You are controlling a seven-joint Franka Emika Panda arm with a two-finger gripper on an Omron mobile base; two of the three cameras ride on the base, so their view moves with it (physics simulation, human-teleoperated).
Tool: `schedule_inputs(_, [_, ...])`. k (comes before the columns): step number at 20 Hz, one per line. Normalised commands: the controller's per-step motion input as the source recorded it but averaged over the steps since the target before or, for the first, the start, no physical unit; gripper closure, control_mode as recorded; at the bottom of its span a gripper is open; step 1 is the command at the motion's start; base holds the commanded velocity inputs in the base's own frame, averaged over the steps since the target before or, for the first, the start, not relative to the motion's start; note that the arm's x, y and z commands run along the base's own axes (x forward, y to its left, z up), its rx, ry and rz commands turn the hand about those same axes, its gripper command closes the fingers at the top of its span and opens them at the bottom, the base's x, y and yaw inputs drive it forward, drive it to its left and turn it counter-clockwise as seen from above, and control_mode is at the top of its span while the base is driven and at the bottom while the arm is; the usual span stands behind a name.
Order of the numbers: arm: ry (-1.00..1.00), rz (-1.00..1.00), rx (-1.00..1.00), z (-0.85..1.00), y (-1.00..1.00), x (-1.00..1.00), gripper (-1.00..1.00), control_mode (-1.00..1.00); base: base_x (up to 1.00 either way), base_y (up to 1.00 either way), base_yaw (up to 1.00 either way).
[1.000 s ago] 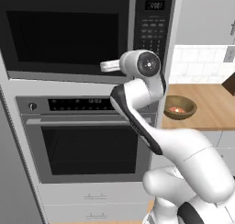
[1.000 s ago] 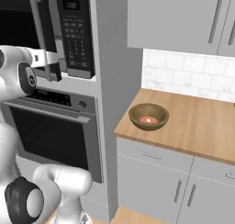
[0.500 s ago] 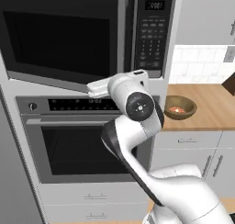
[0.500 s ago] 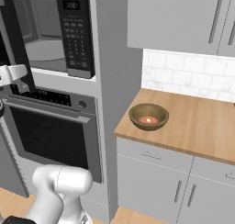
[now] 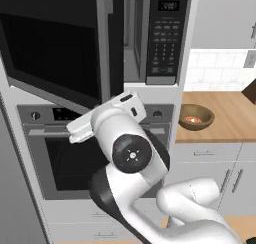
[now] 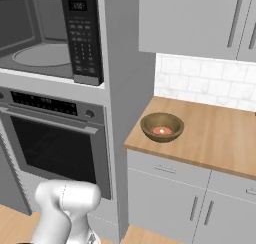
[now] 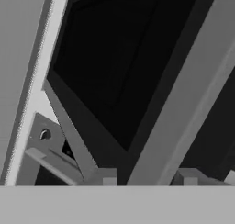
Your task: Open the microwave, place the bowl with waffle inside the microwave, then close the microwave door and turn it on.
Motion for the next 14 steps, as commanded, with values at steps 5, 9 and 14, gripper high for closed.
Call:
schedule_inputs(5, [0.00, 0.06, -0.12, -0.32, 0.91, -0.91, -1.00, -1.00, 0.00, 0.00, 0.00])
schedule_inputs(9, [-0.01, 0.16, 0.01, -0.16, 0.03, -1.00, -1.00, -1.00, 0.00, 0.00, 0.00])
schedule_inputs(14, [-0.06, 0.14, 0.17, 0.03, -0.40, -1.00, -1.00, -1.00, 0.00, 0.00, 0.00])
